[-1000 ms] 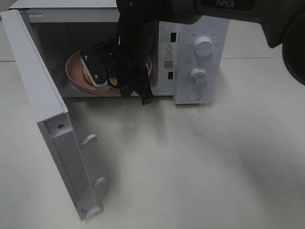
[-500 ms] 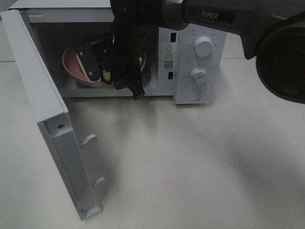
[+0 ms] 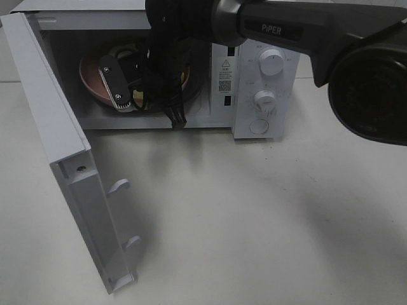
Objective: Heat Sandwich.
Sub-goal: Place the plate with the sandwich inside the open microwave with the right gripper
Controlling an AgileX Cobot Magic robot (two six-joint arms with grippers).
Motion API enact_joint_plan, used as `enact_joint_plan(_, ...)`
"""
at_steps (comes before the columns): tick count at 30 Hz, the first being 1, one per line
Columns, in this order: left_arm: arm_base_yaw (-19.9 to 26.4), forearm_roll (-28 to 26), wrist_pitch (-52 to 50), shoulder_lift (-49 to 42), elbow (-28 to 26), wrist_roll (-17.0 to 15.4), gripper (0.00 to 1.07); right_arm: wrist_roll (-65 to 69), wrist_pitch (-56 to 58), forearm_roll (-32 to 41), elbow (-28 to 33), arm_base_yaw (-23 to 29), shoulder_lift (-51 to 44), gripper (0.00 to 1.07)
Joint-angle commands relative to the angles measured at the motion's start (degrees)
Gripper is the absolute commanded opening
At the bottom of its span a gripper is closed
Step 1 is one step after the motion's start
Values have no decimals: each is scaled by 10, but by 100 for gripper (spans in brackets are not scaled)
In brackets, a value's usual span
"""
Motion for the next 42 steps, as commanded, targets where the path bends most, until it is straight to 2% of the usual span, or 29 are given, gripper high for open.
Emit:
enact_joint_plan(1, 1, -3, -7, -13, 1, -6, 98, 4, -17, -5, -7, -4, -5, 3)
enact_joint_plan(9, 1, -3, -7, -13, 1, -6, 98, 7, -13, -5, -7, -4, 2, 6)
enact_joint_plan(14, 1, -3, -7, -13, 1, -6, 98, 33, -13, -5, -7, -4, 3, 12)
enact_joint_plan(17, 1, -3, -7, -13, 1, -6, 98, 60, -11, -5, -7, -4, 3, 24)
enact_joint_plan(18, 1, -3, -7, -13, 1, -6, 98, 60, -11, -5, -7, -4, 3, 24)
enact_joint_plan(19, 1, -3, -7, -13, 1, -6, 98, 71, -11, -5, -7, -4, 3, 31)
enact_joint_plan(21, 1, -3, -7, -13, 1, -6, 98, 82, -10, -5, -7, -4, 3, 39)
enact_joint_plan(22, 1, -3, -7, -13, 1, -6, 98, 82, -10, -5, -7, -4, 3, 39)
enact_joint_plan(23, 1, -3, -7, -13, 1, -6, 98, 89, -10, -5, -7, -4, 3, 47)
enact_joint_plan(25, 1, -3, -7, -13, 1, -6, 98, 101, -10, -5, -7, -4, 2, 55)
enact_joint_plan(27, 1, -3, -7, -13, 1, -6, 98, 107, -11, -5, -5, -4, 2, 58)
enact_joint_plan(30, 1, -3, -7, -13, 1, -6, 98, 128, -13, -5, 6, -4, -2, 69)
enact_joint_plan(35, 1, -3, -7, -13, 1, -6, 98, 146, -15, -5, 10, -4, -2, 79)
enact_joint_plan(42, 1, -3, -7, -13, 1, -6, 98, 171, -19, -5, 10, -4, -2, 78)
